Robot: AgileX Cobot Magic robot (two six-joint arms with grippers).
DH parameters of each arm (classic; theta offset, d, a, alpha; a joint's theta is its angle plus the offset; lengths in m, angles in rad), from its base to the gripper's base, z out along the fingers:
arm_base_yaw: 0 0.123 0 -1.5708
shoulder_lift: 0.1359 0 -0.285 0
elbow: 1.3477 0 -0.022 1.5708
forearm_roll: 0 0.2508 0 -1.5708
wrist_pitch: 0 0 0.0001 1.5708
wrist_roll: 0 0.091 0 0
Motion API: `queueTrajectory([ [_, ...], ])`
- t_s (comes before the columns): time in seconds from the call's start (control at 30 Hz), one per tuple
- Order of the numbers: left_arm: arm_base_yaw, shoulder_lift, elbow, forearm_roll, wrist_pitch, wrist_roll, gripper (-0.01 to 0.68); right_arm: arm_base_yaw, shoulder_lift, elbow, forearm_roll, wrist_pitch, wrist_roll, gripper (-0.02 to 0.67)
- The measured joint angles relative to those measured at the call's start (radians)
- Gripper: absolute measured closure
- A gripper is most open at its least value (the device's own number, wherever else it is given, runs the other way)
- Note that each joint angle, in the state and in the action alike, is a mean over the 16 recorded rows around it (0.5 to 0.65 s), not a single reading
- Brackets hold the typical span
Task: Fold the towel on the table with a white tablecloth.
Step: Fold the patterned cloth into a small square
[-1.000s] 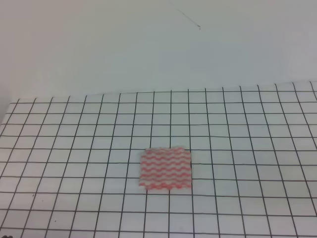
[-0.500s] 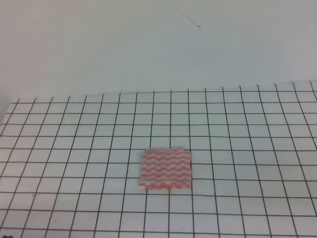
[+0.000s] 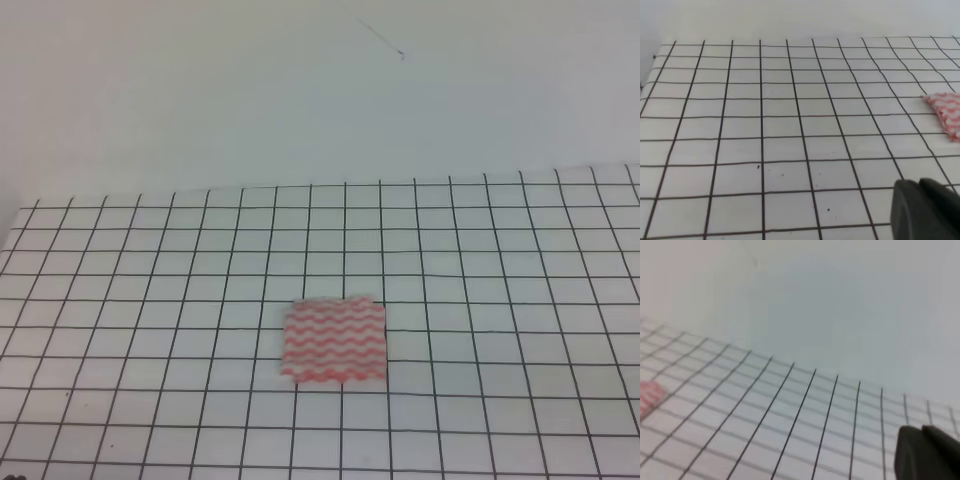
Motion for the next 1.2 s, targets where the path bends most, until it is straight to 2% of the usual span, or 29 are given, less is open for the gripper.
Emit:
queueTrajectory([
  [0.27, 0.0, 0.0, 0.0, 0.0, 0.0, 0.0, 0.674, -0.054, -0.114, 0.183, -0.018, -0.107, 0.07, 0.65],
  [0.47, 0.0, 0.0, 0.0, 0.0, 0.0, 0.0, 0.674, -0.055, -0.124, 0.239, -0.164, -0.118, 0.282, 0.65],
  [0.77, 0.0, 0.0, 0.0, 0.0, 0.0, 0.001, 0.674, -0.056, -0.127, 0.239, -0.396, -0.043, 0.563, 0.65],
  [1.2, 0.0, 0.0, 0.0, 0.0, 0.0, 0.002, 0.674, -0.057, -0.127, 0.239, -0.412, -0.022, 0.583, 0.65],
])
